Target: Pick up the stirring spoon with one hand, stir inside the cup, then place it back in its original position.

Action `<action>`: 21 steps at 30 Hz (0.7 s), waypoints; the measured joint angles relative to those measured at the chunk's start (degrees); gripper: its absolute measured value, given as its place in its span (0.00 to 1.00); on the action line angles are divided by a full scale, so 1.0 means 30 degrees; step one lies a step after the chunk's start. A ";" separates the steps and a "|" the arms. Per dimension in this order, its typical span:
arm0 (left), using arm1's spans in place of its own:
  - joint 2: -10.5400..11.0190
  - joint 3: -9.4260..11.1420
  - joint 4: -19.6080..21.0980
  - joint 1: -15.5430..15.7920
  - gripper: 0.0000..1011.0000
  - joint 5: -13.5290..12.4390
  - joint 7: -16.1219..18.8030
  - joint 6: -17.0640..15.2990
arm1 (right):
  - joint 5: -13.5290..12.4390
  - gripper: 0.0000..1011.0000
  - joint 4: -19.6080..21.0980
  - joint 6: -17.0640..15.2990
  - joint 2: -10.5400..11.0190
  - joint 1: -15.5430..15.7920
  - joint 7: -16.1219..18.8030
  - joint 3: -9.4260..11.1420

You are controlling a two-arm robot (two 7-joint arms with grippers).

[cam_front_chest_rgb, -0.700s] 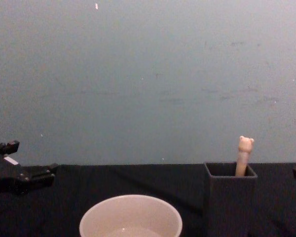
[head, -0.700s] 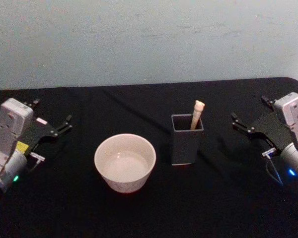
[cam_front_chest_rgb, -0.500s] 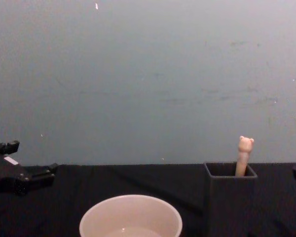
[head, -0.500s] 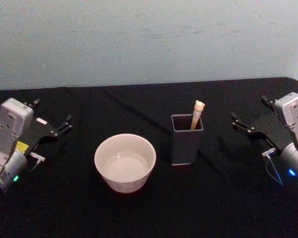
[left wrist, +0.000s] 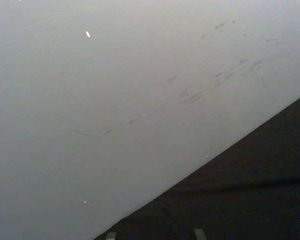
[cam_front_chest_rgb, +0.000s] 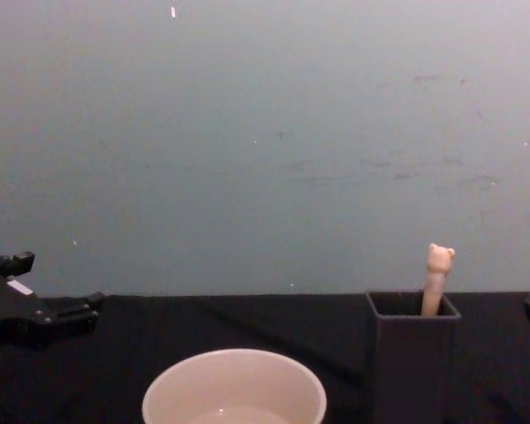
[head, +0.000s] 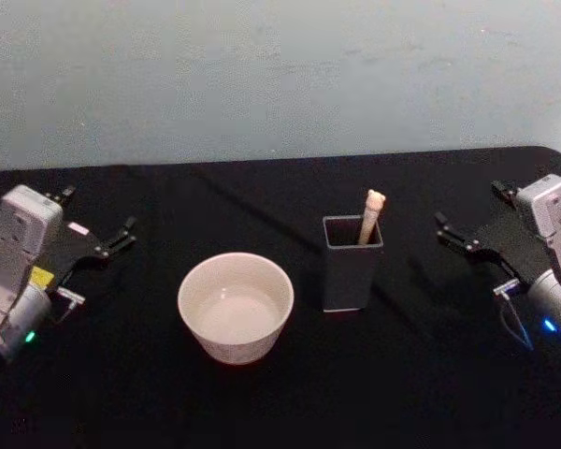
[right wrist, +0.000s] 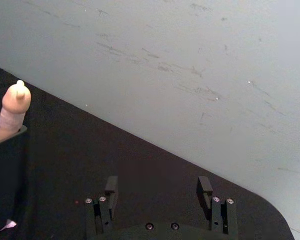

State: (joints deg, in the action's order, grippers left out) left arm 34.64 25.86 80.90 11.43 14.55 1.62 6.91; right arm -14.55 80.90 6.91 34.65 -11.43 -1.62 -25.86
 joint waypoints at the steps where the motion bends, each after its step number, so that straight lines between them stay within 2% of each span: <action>1: 0.0000 0.0000 0.0001 0.0000 0.99 0.0001 0.0000 0.0000 | 0.0000 0.99 0.0000 0.0000 -0.0001 0.0000 0.0001 0.0000; 16: 0.0000 0.0000 0.0001 0.0001 0.99 0.0001 0.0000 0.0001 | 0.0001 0.99 0.0000 -0.0001 -0.0001 -0.0001 0.0000 0.0000; 21: 0.0000 0.0000 0.0000 0.0001 0.99 0.0001 -0.0001 0.0000 | 0.0019 0.99 0.0154 0.0315 0.0146 0.0207 0.0604 0.0315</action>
State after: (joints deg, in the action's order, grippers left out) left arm 34.65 25.86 80.90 11.43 14.55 1.62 6.91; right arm -14.49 81.36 7.85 35.09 -10.81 0.19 -24.92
